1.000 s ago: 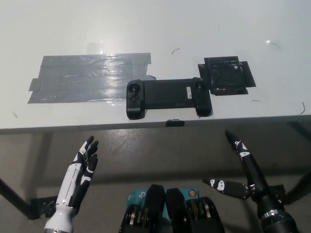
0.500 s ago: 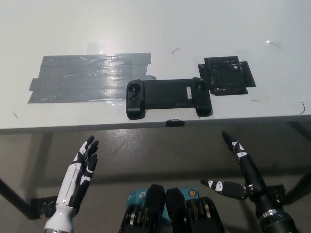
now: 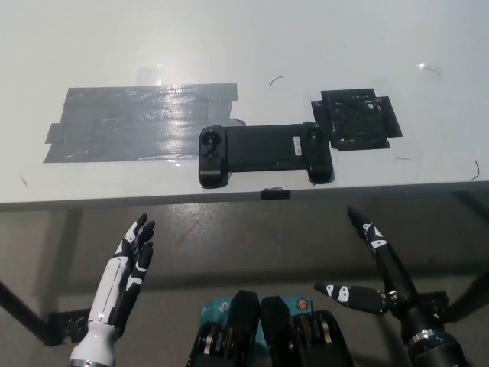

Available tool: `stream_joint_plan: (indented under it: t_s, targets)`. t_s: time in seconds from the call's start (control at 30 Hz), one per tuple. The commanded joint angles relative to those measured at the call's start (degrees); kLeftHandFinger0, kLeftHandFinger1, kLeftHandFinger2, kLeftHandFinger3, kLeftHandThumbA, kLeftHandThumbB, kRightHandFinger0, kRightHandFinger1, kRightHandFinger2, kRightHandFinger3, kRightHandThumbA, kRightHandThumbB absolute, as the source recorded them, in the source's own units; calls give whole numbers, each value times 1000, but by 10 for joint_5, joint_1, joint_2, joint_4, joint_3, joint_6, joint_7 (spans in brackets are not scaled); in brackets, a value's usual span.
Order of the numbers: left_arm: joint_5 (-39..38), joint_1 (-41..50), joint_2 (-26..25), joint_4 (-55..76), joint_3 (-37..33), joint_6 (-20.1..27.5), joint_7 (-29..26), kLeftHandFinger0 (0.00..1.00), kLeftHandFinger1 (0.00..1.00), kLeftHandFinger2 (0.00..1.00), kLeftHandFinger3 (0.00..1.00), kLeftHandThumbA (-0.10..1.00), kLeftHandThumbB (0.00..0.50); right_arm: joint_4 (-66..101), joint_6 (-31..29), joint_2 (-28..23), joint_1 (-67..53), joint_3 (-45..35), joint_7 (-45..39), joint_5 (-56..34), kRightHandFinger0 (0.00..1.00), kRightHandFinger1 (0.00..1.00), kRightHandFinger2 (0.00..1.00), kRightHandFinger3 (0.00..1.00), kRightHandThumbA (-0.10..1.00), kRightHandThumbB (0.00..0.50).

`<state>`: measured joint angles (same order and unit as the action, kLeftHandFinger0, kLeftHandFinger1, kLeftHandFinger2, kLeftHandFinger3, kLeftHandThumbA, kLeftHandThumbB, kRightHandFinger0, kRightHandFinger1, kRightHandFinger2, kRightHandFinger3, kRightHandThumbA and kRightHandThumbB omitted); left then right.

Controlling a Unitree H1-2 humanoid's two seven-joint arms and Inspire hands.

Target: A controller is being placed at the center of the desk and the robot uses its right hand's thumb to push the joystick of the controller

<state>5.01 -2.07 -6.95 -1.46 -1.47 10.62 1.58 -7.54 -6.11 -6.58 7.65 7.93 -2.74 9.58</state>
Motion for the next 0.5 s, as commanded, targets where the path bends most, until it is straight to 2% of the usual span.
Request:
stream_joint_plan:
  t_s: [0.0,0.13,0.37,0.47]
  targets:
    - [-1,-5,-3,13,0,16,3,1000,1000,1000,1000,932,92,9,-25,1,17,0,-3,-1,1000,1000,1000,1000,1000,252]
    - [1,-6,-5,12,-1,18,4,1000,1000,1000,1000,939,101,8,-25,0,19,0,-5,-4,1000,1000,1000,1000,1000,248]
    - [-2,3,0,16,-2,21,3,1000,1000,1000,1000,930,87,15,-21,-4,13,1,-8,-1,1000,1000,1000,1000,1000,245]
    - [0,2,0,15,-1,21,2,1000,1000,1000,1000,933,87,9,-29,-3,15,-1,-6,-4,1000,1000,1000,1000,1000,258]
